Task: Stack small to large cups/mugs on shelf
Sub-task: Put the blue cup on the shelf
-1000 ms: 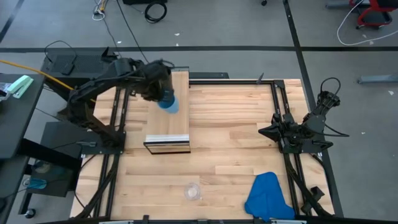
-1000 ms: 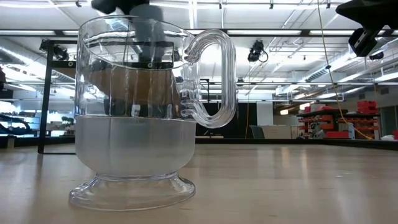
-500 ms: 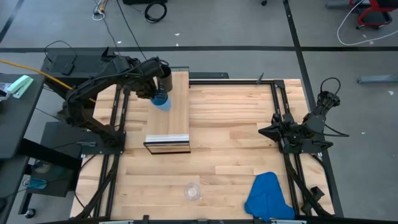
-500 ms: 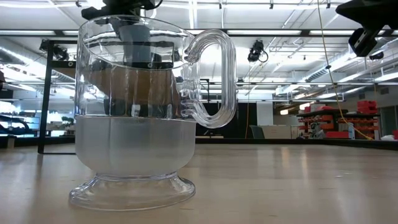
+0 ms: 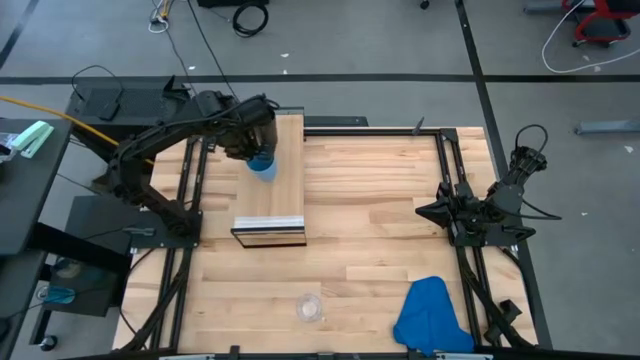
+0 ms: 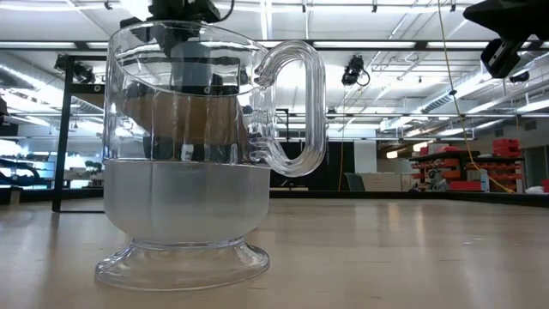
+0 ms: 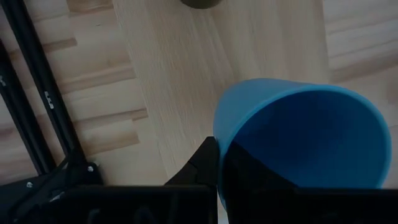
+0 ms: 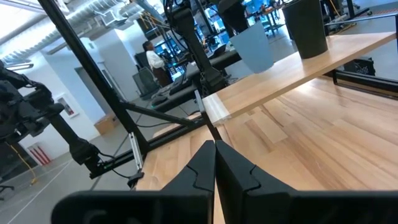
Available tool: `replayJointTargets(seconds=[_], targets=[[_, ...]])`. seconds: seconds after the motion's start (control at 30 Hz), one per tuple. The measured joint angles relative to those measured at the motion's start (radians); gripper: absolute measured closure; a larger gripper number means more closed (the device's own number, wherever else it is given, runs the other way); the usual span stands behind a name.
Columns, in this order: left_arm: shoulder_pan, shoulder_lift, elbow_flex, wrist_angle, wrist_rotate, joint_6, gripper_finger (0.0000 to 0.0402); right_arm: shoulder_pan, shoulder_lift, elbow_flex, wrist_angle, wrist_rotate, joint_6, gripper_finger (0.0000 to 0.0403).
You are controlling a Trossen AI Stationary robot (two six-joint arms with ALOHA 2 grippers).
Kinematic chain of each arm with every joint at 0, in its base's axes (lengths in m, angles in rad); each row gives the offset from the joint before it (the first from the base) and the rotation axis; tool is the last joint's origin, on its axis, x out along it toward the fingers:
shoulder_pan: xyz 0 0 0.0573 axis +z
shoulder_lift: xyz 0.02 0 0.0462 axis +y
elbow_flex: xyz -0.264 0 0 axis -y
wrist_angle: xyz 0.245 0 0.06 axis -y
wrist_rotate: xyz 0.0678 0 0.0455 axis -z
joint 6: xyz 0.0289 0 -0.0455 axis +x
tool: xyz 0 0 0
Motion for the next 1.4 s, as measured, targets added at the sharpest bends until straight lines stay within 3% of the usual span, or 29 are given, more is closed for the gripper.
replayJointTargets(seconds=[1.1, 1.4], targets=[[-0.01, 0.065, 0.0, 0.01, -0.012, -0.01, 0.0389, 0.0, 0.0, 0.0, 0.0, 0.0, 0.0, 0.0386], [-0.011, 0.072, 0.0, 0.015, -0.012, -0.01, 0.0358, 0.0, 0.0, 0.0, 0.0, 0.0, 0.0, 0.0386]])
